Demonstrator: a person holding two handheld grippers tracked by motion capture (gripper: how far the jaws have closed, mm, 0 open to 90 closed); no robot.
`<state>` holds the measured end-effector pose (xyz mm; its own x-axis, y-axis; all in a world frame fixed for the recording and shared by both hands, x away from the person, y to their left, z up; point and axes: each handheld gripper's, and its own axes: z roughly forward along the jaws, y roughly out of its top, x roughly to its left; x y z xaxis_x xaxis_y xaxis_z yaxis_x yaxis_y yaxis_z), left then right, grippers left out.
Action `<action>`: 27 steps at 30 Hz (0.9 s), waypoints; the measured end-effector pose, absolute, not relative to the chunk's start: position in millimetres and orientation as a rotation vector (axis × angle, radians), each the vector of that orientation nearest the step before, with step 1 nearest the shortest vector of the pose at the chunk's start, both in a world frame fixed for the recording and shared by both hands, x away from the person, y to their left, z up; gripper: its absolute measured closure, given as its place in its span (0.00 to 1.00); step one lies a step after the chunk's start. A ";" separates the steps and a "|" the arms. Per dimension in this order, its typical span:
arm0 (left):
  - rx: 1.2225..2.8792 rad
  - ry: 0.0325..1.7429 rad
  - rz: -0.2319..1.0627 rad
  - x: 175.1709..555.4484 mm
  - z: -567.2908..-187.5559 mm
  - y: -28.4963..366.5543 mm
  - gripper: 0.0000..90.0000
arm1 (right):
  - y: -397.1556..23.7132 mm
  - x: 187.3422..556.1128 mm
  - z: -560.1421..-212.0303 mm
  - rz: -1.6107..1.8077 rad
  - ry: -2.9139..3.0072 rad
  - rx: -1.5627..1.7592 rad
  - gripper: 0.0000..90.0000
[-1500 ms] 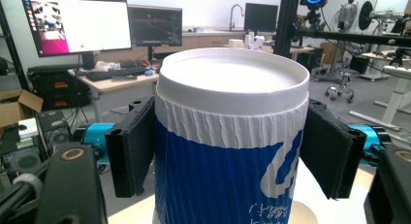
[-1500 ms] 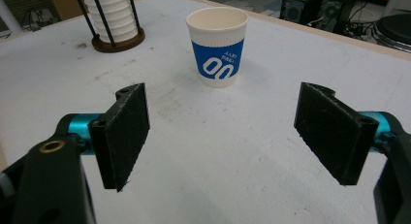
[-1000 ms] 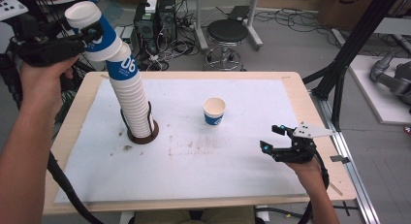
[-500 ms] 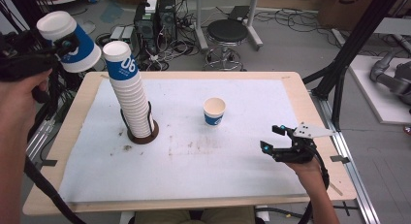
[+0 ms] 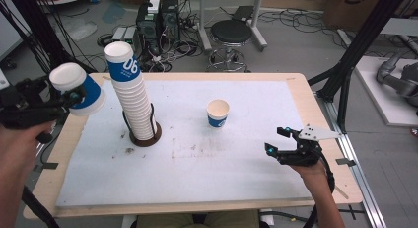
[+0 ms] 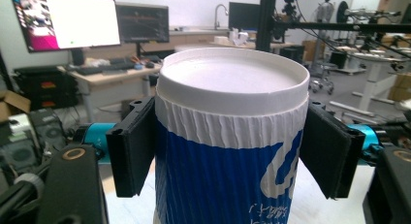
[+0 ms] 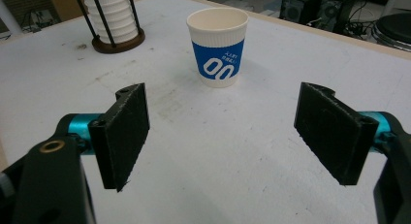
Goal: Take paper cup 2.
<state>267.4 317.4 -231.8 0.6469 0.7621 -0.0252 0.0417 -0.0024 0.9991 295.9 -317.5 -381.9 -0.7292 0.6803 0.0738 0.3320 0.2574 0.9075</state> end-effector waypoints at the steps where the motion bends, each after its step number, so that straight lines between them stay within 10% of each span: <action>1: 1.488 0.708 0.638 266.8 -236.7 316.9 0.31 | -317.4 295.9 -382.0 1.462 2.202 0.929 0.23; 27: 1.597 0.513 0.406 262.3 -275.6 243.4 0.31 | -317.0 296.1 -382.6 1.457 2.207 0.925 0.23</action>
